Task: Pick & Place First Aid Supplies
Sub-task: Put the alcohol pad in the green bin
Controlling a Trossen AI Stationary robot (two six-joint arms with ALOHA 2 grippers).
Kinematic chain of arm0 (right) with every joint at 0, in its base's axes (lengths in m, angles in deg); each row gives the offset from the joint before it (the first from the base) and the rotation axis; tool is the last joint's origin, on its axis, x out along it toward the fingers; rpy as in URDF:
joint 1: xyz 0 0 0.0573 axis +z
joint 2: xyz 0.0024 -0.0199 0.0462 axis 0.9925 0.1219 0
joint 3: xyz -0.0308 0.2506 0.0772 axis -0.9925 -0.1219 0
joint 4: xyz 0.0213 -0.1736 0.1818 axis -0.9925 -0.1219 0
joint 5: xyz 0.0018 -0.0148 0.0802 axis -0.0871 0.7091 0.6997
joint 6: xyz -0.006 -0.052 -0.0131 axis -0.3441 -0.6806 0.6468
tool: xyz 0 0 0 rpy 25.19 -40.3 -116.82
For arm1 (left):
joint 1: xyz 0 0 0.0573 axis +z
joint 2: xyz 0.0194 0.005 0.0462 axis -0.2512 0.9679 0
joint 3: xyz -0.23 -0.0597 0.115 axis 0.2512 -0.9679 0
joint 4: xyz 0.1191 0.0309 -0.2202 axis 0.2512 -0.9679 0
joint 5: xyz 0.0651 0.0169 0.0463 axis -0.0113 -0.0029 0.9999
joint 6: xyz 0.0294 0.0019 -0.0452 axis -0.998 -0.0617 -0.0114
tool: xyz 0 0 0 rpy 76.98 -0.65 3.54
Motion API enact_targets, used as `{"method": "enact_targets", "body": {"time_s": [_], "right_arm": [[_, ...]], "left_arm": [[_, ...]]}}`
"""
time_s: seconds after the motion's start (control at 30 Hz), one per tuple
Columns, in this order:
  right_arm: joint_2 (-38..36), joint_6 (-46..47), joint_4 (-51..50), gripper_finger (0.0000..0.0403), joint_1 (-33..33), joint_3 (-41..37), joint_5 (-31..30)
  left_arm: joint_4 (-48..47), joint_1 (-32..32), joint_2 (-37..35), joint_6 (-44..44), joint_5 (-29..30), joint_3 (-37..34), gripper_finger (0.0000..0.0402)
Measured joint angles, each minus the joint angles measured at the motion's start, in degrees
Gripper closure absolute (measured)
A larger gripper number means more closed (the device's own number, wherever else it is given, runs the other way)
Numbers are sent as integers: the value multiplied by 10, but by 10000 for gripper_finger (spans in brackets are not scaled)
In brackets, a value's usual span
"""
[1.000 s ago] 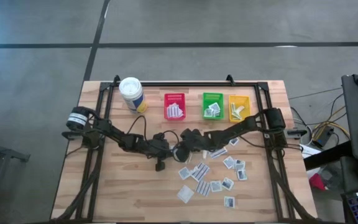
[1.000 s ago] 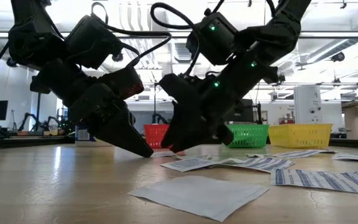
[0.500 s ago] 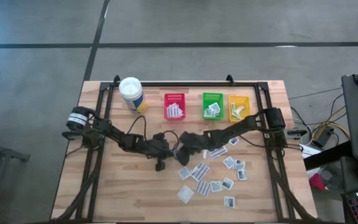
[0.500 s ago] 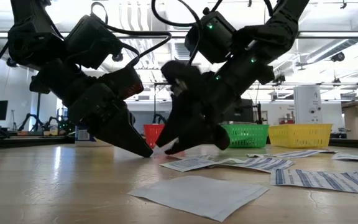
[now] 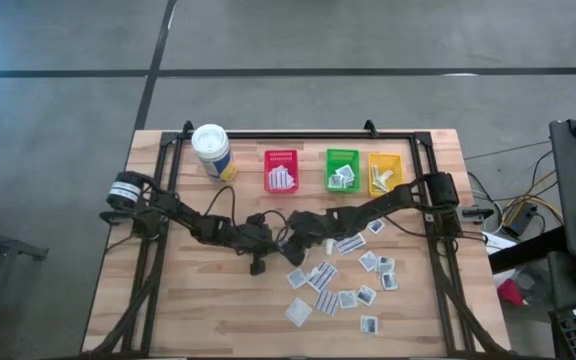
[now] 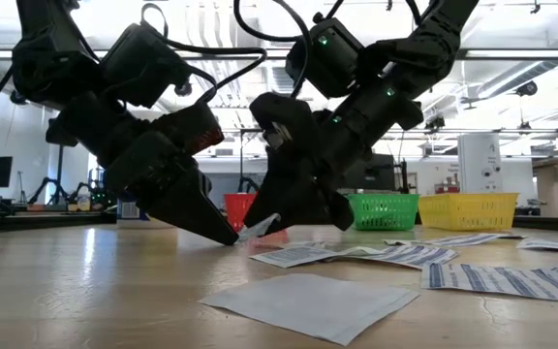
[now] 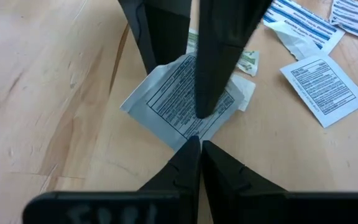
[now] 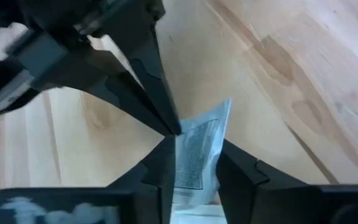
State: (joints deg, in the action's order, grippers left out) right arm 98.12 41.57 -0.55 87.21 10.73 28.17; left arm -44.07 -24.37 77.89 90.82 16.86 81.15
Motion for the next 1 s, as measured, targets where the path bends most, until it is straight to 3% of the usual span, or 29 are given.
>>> {"method": "enact_targets", "body": {"time_s": [0.4,0.77,1.0], "right_arm": [[0,-19,-5,391,-1,-1,0],[-34,-60,-70,394,-24,-3,-3],[-101,-104,-131,394,-42,-17,-56]], "left_arm": [[9,0,-4,-6,2,-1,372],[-59,0,-76,-45,20,-2,372],[-78,0,-93,-47,30,-2,372]]}}
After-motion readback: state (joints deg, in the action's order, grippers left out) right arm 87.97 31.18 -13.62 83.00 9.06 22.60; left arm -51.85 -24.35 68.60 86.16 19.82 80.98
